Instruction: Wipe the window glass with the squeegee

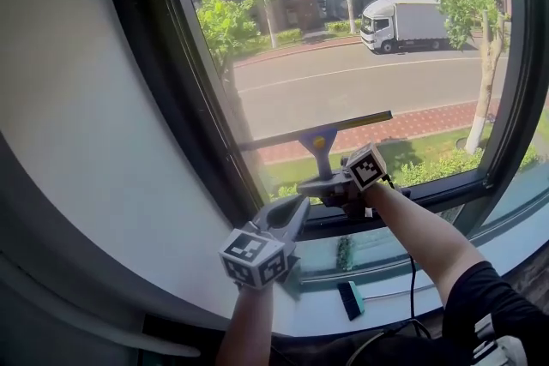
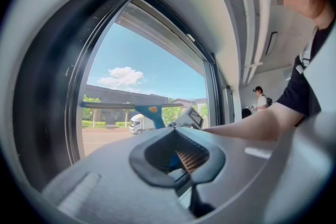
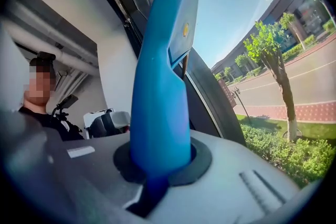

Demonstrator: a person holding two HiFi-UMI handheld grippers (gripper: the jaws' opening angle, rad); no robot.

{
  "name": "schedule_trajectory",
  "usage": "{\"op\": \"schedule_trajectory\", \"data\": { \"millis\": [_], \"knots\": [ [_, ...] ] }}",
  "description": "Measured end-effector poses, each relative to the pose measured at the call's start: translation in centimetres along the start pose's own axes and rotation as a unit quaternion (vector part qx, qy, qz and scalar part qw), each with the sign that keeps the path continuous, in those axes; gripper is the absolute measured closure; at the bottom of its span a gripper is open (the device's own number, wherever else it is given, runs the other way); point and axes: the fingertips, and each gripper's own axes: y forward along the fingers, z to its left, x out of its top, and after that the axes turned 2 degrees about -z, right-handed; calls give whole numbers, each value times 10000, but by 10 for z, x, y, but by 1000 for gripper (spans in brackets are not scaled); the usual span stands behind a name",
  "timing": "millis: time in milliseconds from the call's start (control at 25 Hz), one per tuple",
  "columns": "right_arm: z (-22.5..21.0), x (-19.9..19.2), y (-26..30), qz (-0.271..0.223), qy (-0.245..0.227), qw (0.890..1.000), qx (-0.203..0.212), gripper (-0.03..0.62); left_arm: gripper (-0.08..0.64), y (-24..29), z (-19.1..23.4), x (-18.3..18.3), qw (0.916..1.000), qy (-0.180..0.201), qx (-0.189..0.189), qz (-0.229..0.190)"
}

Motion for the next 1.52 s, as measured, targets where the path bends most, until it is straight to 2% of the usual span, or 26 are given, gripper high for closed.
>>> {"op": "schedule_trajectory", "data": {
  "millis": [120,520,680,960,1240,1520],
  "knots": [
    [-10,-18,-2,-10,155,9999,-35,580,557,-4,-1,-4,9999,-50,111,75],
    [-25,-65,-1,-60,656,9978,-18,580,557,-8,-1,-27,9993,-295,147,195],
    [-22,-86,3,-183,1238,9920,179,580,558,-9,2,-36,9991,-344,118,215],
    [-33,-108,5,-395,1663,9851,200,580,557,-8,7,-45,9986,-428,49,304],
    [-41,-133,5,-406,1822,9822,221,581,557,-9,11,-56,9979,-530,62,372],
    [-42,-152,9,-753,2403,9664,519,584,557,-10,18,-69,9972,-582,98,452]
  ]
}}
